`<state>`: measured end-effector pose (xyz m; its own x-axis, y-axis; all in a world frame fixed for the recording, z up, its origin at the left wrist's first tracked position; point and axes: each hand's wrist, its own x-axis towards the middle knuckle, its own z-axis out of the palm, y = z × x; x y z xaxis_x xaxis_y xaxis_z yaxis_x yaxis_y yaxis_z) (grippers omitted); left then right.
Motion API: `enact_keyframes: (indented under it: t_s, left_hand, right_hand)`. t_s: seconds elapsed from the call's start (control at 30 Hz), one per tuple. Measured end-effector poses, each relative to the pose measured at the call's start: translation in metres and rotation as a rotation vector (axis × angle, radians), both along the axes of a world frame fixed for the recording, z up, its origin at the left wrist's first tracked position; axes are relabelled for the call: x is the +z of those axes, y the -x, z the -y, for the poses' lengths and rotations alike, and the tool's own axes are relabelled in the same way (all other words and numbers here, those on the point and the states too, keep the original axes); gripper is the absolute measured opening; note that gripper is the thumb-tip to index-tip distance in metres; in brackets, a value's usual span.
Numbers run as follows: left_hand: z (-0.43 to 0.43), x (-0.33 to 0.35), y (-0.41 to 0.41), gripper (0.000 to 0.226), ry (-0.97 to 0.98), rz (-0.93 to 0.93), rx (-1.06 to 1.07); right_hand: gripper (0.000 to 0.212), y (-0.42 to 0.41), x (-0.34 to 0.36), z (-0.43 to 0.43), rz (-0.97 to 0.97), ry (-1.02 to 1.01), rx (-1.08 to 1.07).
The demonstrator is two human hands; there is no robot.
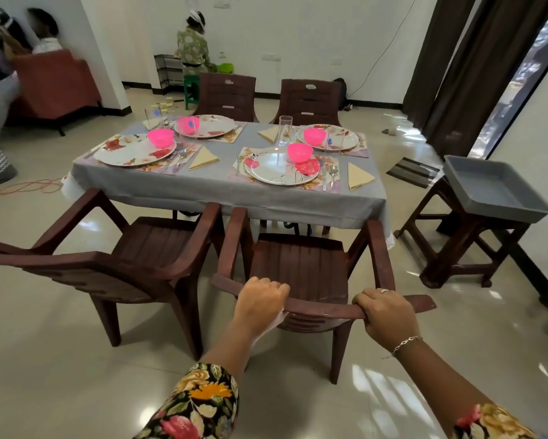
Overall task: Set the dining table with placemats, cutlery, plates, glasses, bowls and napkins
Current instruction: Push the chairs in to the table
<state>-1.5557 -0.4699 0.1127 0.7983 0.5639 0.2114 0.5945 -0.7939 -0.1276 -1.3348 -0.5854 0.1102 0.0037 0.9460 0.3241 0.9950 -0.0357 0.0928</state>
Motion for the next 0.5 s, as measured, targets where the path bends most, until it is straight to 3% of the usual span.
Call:
enact_keyframes:
  t_s: [0.1, 0.2, 0.3, 0.43, 0.5]
  left_hand:
    - [0.008, 0.01, 0.004, 0.034, 0.085, -0.029, 0.047]
    - [0.03, 0.016, 0.013, 0.061, 0.13, -0.052, 0.158]
    - [0.066, 0.004, 0.039, 0.075, 0.107, 0.058, 0.199]
    - [0.12, -0.038, 0.086, 0.09, 0.222, 0.126, 0.281]
    - [0.149, -0.058, 0.111, 0.091, 0.35, 0.038, 0.382]
  right_hand:
    - [0.032, 0.005, 0.008, 0.004, 0.013, 0.086, -0.012]
    - [0.051, 0.015, 0.014, 0.016, 0.009, 0.112, -0.075]
    - [0.074, 0.037, 0.017, 0.041, -0.023, 0.07, -0.154]
    - [0.08, 0.07, -0.009, 0.092, -0.165, 0.055, -0.233]
    - [0.085, 0.084, -0.03, 0.122, -0.204, 0.142, -0.242]
